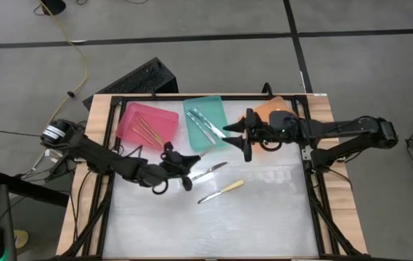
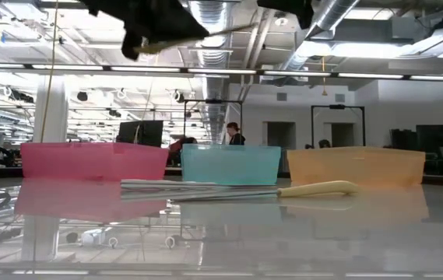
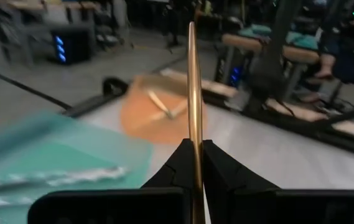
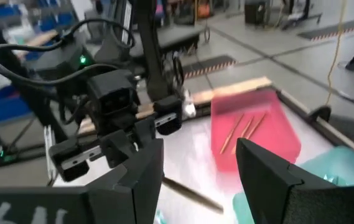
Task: Sort silverware by color (type)
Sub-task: Put the gold knife into the red bin
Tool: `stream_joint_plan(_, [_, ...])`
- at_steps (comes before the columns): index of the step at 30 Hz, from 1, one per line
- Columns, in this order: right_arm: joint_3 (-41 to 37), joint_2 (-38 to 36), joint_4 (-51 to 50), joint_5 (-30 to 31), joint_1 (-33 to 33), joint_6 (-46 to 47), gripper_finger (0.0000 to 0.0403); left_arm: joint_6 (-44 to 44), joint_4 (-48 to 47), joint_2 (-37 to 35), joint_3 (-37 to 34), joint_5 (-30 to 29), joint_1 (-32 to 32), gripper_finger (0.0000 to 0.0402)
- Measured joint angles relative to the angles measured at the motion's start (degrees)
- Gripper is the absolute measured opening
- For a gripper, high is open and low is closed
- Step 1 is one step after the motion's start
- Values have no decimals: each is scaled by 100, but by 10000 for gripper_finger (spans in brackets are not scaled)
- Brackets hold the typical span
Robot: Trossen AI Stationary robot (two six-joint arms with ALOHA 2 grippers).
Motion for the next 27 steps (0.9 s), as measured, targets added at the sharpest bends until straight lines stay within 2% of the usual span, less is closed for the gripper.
stream_joint_plan(7, [0, 0, 704, 4, -164, 46, 211, 731, 179, -595, 0, -554, 2, 0])
stream_joint_plan(14, [2, 0, 1001, 2, -170, 52, 211, 1765, 1492, -698, 0, -572, 4, 0])
stream_joint_plan(21, [2, 0, 1719, -36, -36, 58, 211, 2347, 2382, -702, 0, -184, 89, 0])
stream_joint_plan(27, [2, 0, 1932, -46, 34, 57, 211, 2579, 2774, -700, 0, 545, 314, 0])
